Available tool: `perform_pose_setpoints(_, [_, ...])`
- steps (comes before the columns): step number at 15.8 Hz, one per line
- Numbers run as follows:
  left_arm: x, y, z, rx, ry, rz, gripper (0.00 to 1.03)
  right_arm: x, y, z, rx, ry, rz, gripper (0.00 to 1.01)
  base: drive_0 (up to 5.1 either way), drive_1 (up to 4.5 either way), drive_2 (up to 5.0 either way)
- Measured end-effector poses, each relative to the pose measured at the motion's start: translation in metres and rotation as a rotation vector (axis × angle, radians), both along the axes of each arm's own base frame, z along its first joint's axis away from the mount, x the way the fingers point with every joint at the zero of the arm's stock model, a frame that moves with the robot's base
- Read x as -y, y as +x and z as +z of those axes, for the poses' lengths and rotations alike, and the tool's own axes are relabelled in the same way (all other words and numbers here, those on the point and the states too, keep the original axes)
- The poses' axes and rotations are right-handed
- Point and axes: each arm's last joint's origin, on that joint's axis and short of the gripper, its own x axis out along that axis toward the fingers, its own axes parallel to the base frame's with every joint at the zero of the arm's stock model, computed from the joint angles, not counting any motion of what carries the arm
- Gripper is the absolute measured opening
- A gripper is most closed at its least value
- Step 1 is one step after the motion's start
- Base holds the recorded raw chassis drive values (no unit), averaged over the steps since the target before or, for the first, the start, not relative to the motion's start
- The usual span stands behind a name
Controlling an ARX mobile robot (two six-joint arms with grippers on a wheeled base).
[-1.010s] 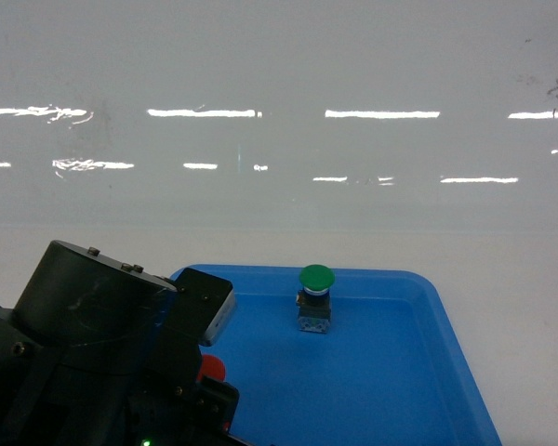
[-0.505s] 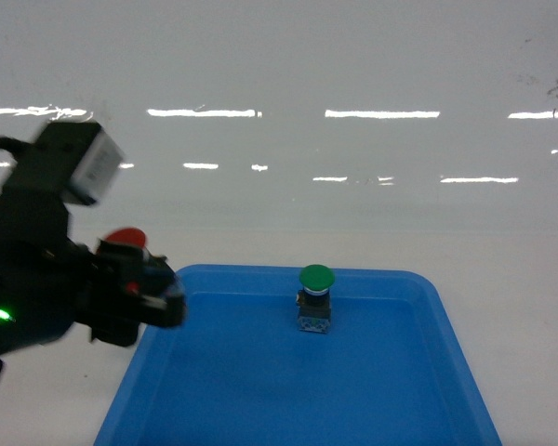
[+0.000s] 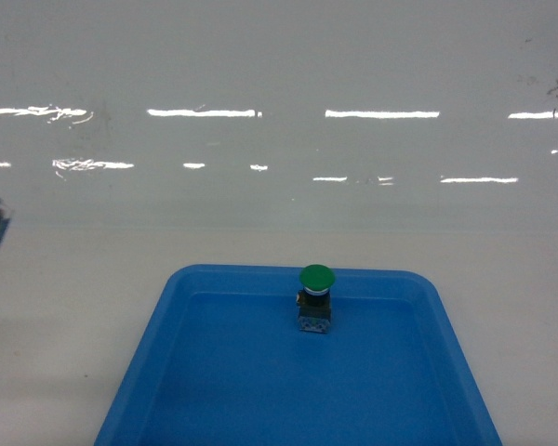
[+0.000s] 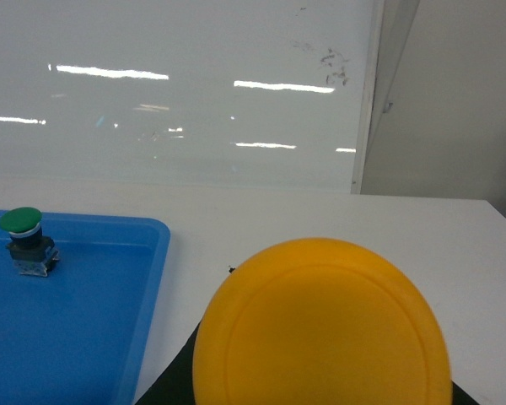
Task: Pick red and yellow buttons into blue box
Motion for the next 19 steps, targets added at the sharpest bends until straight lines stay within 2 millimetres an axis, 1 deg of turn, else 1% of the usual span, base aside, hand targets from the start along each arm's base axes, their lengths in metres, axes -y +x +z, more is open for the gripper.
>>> perform_pose_setpoints(2, [-0.001, -0.018, 0.002, 0.002, -0.017, 0.017, 0.24, 0.0, 0.0, 0.0, 0.0, 0.0, 0.0, 0.26, 0.0, 0.0, 0.0])
perform_pose_setpoints(3, [0.0, -0.022, 0.002, 0.002, -0.018, 0.019, 0.24, 0.0, 0.0, 0.0, 0.0, 0.0, 0.0, 0.26, 0.0, 0.0, 0.0])
perform_pose_setpoints(9, [0.002, -0.034, 0.001, -0.004, -0.033, 0.016, 0.24, 0.0, 0.0, 0.0, 0.0, 0.0, 0.0, 0.26, 0.0, 0.0, 0.0])
perform_pose_setpoints(12, [0.003, -0.045, -0.002, -0.001, -0.04, 0.037, 0.24, 0.0, 0.0, 0.0, 0.0, 0.0, 0.0, 0.26, 0.0, 0.0, 0.0])
perform_pose_setpoints(13, [0.004, -0.046, -0.004, 0.0, -0.044, 0.065, 0.24, 0.0, 0.0, 0.0, 0.0, 0.0, 0.0, 0.26, 0.0, 0.0, 0.0])
perform_pose_setpoints(19, [0.004, -0.046, -0.004, 0.001, -0.045, 0.067, 0.24, 0.0, 0.0, 0.0, 0.001, 0.0, 0.002, 0.26, 0.0, 0.0, 0.0])
